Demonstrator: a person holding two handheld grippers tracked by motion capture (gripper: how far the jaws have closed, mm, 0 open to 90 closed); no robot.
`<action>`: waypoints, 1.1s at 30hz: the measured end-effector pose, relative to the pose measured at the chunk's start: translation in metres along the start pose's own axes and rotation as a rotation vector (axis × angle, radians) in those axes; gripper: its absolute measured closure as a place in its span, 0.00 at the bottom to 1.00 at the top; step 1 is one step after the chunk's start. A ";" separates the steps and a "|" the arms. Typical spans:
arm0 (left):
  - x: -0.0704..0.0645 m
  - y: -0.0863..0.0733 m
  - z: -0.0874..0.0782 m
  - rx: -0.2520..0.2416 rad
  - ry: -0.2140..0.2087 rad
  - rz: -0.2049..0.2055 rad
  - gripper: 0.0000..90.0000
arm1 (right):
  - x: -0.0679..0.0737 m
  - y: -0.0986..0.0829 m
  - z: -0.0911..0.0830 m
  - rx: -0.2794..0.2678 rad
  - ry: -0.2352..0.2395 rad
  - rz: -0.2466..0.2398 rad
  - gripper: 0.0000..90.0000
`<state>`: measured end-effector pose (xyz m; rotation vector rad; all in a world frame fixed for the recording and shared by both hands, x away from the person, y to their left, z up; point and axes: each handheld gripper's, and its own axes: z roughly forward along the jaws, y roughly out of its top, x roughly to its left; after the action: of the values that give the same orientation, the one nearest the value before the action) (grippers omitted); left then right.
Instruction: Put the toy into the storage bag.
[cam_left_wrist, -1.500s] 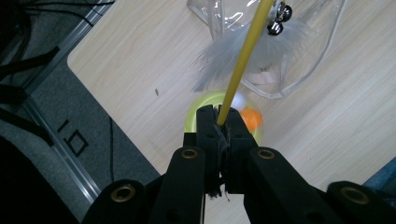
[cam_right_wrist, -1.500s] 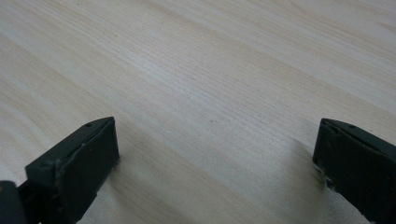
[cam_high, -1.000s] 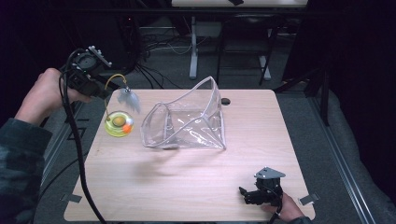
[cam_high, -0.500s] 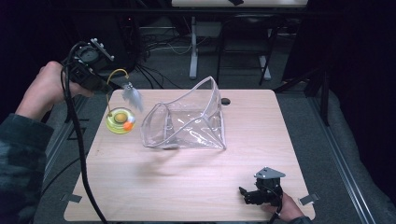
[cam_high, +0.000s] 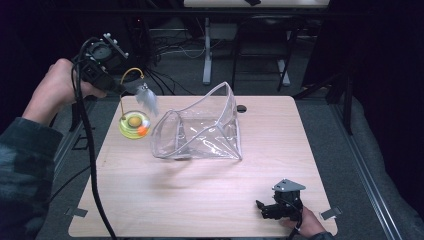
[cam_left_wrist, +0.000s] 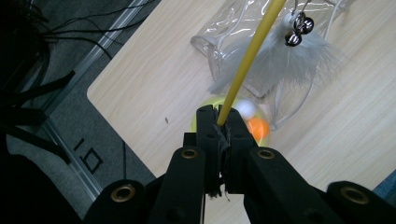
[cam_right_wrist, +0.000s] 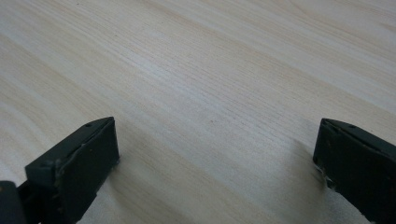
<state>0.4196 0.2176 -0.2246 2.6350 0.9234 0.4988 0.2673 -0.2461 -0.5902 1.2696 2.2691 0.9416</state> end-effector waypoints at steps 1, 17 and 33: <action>0.000 0.001 0.000 -0.002 -0.002 0.004 0.98 | 0.000 0.000 0.000 0.000 0.000 0.000 0.00; -0.008 0.025 0.000 -0.022 -0.018 0.030 0.98 | 0.000 0.000 0.000 0.002 0.003 -0.001 0.00; -0.019 0.051 0.013 -0.021 -0.053 0.057 0.98 | 0.000 0.000 0.000 0.002 0.004 -0.001 0.00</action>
<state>0.4383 0.1652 -0.2203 2.6486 0.8245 0.4479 0.2677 -0.2462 -0.5901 1.2680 2.2741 0.9425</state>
